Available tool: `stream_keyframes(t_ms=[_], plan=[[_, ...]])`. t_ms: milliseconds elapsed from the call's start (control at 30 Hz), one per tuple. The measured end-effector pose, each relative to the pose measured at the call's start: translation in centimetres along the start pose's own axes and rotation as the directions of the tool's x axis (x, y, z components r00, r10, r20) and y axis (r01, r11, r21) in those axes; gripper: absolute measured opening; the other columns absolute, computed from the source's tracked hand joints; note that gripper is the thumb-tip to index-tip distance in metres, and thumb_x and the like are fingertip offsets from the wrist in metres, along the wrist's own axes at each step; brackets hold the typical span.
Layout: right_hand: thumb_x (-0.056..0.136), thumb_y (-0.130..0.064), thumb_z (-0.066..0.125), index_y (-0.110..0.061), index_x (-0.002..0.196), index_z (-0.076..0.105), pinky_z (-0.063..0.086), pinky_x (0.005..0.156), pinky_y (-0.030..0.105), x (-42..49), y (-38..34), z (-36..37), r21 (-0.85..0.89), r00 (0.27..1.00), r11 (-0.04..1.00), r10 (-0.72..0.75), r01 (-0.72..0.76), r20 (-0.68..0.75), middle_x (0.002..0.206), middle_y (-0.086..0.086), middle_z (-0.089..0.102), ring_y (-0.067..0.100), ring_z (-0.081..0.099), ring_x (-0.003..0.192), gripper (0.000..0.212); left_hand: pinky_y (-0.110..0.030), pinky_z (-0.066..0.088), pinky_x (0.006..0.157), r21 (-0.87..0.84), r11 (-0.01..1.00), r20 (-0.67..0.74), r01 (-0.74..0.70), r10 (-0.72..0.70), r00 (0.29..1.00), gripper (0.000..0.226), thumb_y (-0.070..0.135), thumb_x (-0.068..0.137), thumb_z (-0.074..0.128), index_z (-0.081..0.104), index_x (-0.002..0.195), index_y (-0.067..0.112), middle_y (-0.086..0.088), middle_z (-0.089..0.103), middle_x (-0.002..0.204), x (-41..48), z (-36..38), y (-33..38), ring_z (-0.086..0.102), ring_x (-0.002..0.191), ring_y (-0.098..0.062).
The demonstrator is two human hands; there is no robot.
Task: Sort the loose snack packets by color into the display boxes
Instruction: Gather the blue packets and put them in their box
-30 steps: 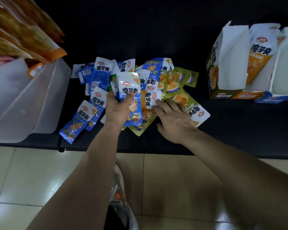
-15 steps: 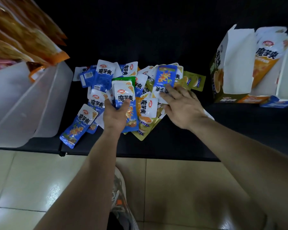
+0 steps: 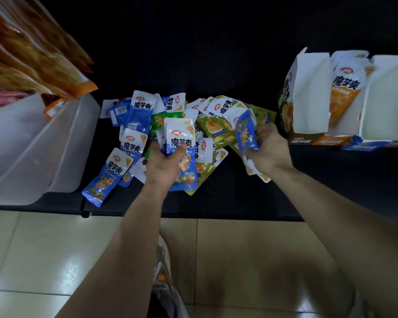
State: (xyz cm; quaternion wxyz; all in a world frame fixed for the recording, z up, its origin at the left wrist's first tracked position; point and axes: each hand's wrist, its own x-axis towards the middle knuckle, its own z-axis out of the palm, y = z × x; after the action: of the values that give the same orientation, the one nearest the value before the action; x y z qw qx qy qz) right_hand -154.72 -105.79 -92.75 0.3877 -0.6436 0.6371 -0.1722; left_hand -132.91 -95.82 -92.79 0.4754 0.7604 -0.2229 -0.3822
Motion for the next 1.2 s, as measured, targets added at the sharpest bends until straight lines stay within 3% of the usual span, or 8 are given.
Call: stream_keyframes(t_ms=[67,200,333,567,667,900,1067,1200], plan=[[0.084,-0.014,0.079,-0.022,0.103,0.057,0.044,0.061,0.008,-0.8,-0.1,-2.8,0.08,0.996,0.996,-0.056,0.05,0.073,0.091,-0.012,0.063,0.009,0.063,0.085,0.03,-0.01,0.05,0.053,-0.013,1.0,0.056,0.002,-0.001,0.998,0.035,0.027,0.091,0.072,0.058,0.121,0.019,0.015,0.067,0.094,-0.7,0.5,0.4,0.066,0.074,0.006],[0.088,-0.017,0.076,-0.029,0.098,0.066,0.047,0.067,0.009,-2.3,-1.1,-8.1,0.053,0.91,0.983,-0.184,0.177,0.371,0.097,-0.012,0.069,0.006,0.066,0.088,0.018,-0.01,0.049,0.057,-0.003,1.0,0.198,-0.009,0.009,0.98,0.027,0.029,0.091,0.072,0.06,0.115,0.024,0.013,0.07,0.098,-2.7,1.7,1.1,0.065,0.076,0.01],[0.088,-0.034,0.076,-0.027,0.122,0.067,0.044,0.085,0.025,-2.4,-2.7,-9.3,-0.356,0.781,0.861,-0.073,0.363,0.62,0.112,-0.01,0.058,0.01,0.055,0.102,0.035,-0.022,0.054,0.073,-0.015,0.999,0.332,0.037,-0.03,0.943,0.02,0.029,0.089,0.073,0.06,0.1,0.039,0.018,0.07,0.096,-4.6,3.1,1.8,0.068,0.087,-0.002],[0.062,-0.04,0.093,-0.023,0.104,0.069,0.054,0.084,0.038,-2.8,-5.3,-9.0,-0.587,0.837,0.697,-0.037,0.413,0.546,0.109,-0.003,0.066,0.021,0.062,0.103,0.052,-0.039,0.052,0.083,-0.043,0.98,0.45,0.194,-0.155,0.88,0.008,0.03,0.083,0.07,0.067,0.091,0.029,-0.003,0.073,0.092,-6.7,5.0,2.6,0.069,0.089,-0.029],[0.056,-0.044,0.094,-0.02,0.098,0.064,0.053,0.074,0.036,-3.1,-5.1,-9.2,-0.64,0.876,0.656,-0.068,0.4,0.478,0.097,-0.002,0.063,0.023,0.061,0.092,0.057,-0.017,0.051,0.079,0.053,0.993,0.516,0.11,-0.121,0.848,0.009,0.034,0.088,0.073,0.066,0.093,0.035,0.02,0.07,0.093,-7.7,5.8,2.9,0.068,0.087,-0.002],[0.059,-0.031,0.097,-0.022,0.115,0.049,0.044,0.057,0.019,-3.8,-0.6,-10.3,-0.014,0.967,0.99,-0.135,0.141,0.214,0.092,-0.011,0.061,0.0,0.06,0.079,0.074,-0.015,0.052,0.072,0.008,0.995,0.546,0.097,-0.085,0.833,0.014,0.024,0.089,0.074,0.067,0.097,0.033,0.022,0.075,0.086,-8.2,7.7,2.7,0.071,0.085,0.002],[0.061,-0.057,0.089,-0.019,0.106,0.061,0.05,0.061,0.022,-4.4,2.9,-9.0,0.293,0.983,0.938,0.172,-0.185,0.068,0.094,-0.012,0.069,0.004,0.068,0.083,0.065,-0.041,0.057,0.091,-0.17,0.976,0.493,0.137,-0.036,0.869,0.02,0.015,0.09,0.072,0.069,0.105,0.027,0.003,0.077,0.106,-9.1,10.1,2.4,0.072,0.103,-0.02],[0.078,-0.019,0.085,-0.014,0.106,0.066,0.054,0.06,0.028,-5.3,4.6,-8.8,0.546,0.943,0.78,0.165,-0.305,0.29,0.098,0.003,0.075,0.017,0.074,0.086,0.034,-0.041,0.059,0.084,-0.186,0.975,0.433,0.124,-0.032,0.901,0.016,0.016,0.091,0.071,0.067,0.101,0.028,0.007,0.078,0.096,-9.5,11.3,2.3,0.074,0.094,-0.017]])
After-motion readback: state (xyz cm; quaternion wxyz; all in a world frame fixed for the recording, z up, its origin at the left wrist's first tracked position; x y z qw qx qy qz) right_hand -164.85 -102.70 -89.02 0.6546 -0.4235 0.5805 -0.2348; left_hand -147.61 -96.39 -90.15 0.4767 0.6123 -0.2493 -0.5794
